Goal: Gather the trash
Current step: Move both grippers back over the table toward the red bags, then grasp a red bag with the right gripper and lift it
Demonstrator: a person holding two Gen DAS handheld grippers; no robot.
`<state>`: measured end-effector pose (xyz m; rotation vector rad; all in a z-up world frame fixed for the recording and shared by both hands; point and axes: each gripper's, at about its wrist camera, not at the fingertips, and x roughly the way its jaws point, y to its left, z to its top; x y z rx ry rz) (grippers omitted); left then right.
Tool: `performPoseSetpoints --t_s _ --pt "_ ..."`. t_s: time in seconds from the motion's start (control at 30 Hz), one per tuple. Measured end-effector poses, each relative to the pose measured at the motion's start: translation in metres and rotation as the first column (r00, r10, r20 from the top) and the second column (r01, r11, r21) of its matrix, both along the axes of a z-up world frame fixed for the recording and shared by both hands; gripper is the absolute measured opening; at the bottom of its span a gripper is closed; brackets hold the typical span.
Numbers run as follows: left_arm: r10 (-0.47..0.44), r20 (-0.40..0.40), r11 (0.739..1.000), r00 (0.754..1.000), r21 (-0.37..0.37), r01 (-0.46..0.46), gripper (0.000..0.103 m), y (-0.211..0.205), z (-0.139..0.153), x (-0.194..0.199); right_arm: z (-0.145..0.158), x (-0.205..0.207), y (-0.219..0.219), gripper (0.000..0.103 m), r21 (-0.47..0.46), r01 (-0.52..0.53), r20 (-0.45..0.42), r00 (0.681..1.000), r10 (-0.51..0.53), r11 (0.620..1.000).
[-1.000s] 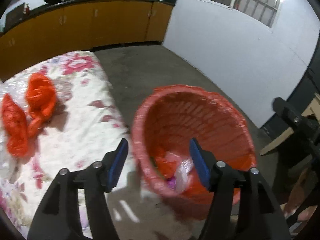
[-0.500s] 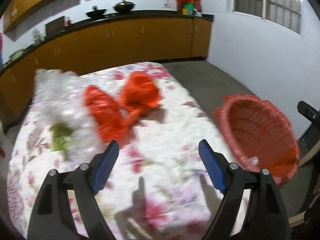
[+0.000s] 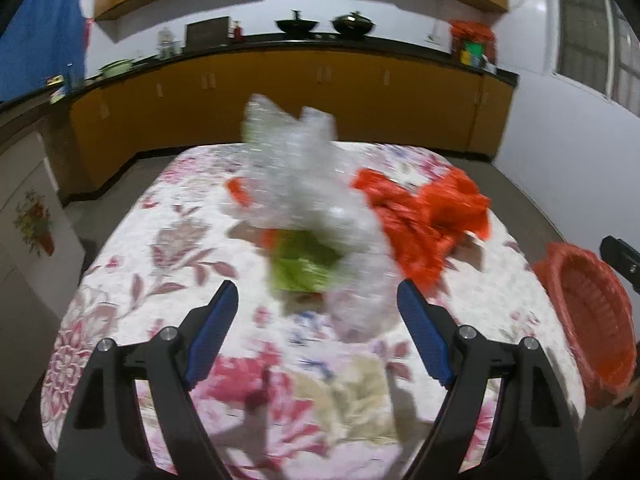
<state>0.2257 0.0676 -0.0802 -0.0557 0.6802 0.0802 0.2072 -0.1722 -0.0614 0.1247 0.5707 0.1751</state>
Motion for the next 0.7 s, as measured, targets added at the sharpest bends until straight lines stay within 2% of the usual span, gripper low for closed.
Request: performPoseSetpoints --t_s 0.17,0.33,0.7 --pt "0.071 0.024 0.997 0.997 -0.018 -0.071 0.080 0.032 0.000 -0.005 -0.006 0.034 0.047 0.053 0.020 -0.106 -0.026 0.994 0.106 0.994" --pt "0.114 0.025 0.993 0.993 -0.043 -0.112 0.080 0.057 -0.003 -0.008 -0.019 0.065 0.092 0.049 -0.013 -0.186 -0.056 0.981 0.185 0.982" --pt "0.151 0.008 0.986 0.989 -0.077 -0.150 0.080 0.087 -0.015 -0.008 -0.051 0.118 0.139 0.050 -0.060 -0.242 -0.144 0.962 0.231 0.969"
